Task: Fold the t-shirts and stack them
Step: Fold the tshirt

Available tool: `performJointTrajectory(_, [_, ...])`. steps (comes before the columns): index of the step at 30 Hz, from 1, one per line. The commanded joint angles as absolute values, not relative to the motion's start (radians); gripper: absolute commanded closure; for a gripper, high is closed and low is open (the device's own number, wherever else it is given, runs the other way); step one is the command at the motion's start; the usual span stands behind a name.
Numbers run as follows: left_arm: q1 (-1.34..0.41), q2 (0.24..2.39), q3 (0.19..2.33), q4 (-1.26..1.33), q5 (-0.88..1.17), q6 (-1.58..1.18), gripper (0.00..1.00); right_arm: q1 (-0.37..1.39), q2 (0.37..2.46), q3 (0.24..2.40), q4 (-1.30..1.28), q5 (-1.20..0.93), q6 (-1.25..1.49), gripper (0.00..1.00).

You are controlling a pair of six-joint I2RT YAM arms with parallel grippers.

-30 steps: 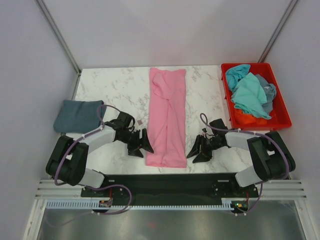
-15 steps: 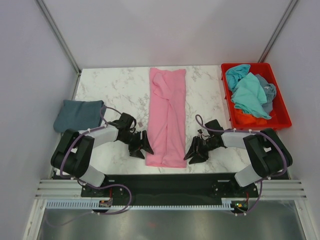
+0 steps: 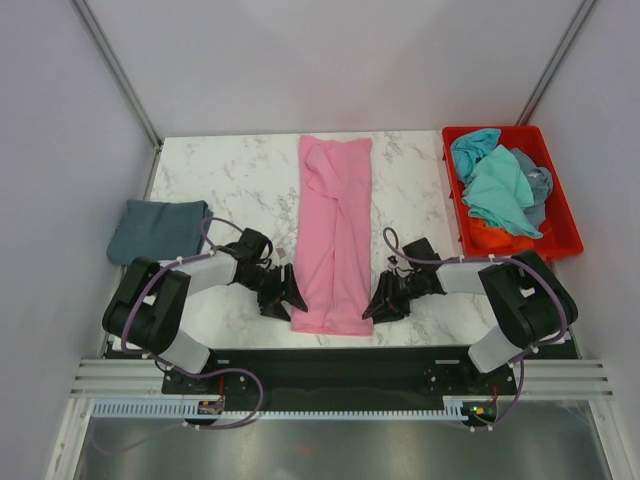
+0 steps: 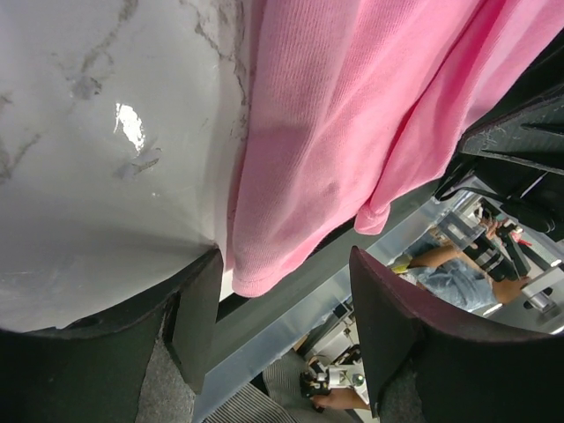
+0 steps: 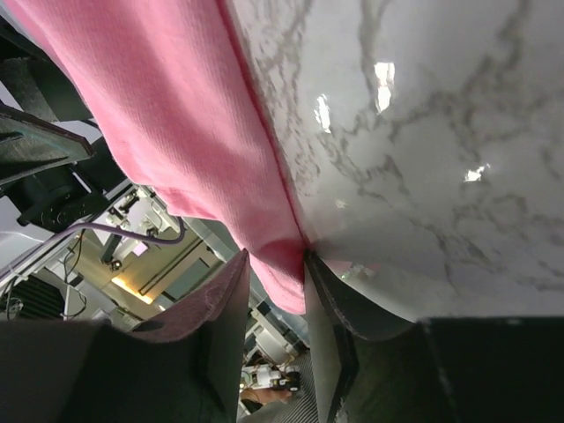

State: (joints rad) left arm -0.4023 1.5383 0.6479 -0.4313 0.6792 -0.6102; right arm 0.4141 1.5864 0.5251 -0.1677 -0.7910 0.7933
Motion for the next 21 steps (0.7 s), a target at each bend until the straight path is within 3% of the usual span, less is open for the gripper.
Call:
performJointTrajectory(1, [-0.413,1.54,0.647,-0.41,0.698,-0.641,0.33,0.439,1.637,0.523,-0.149,-0.706,0.811,0.61])
performJointTrajectory(3, [-0.414,1.54,0.649,-0.41,0.698,-0.641,0.33,0.443,1.644,0.529,-0.138,-0.704,0.811,0.66])
performJointTrajectory(4, [-0.413,1.539,0.65,-0.41,0.698,-0.641,0.33,0.446,1.646,0.532,-0.137,-0.709,0.81,0.76])
performJointTrajectory(7, [-0.413,1.534,0.65,-0.41,0.698,-0.641,0.33,0.446,1.626,0.538,-0.161,-0.712,0.792,0.89])
performJointTrajectory(10, [-0.414,1.529,0.655,-0.41,0.698,-0.641,0.33,0.446,1.577,0.523,-0.179,-0.703,0.787,0.96])
performJointTrajectory(11, [-0.414,1.531,0.658,-0.384,0.731,-0.634,0.94,0.446,1.547,0.512,-0.186,-0.695,0.784,0.99])
performJointTrajectory(12, [-0.416,1.532,0.658,-0.383,0.733,-0.632,0.98,0.445,1.531,0.508,-0.19,-0.689,0.779,1.0])
performJointTrajectory(21, [-0.428,1.502,0.705,-0.414,0.749,-0.608,0.98,0.394,1.445,0.54,-0.205,-0.684,0.717,1.0])
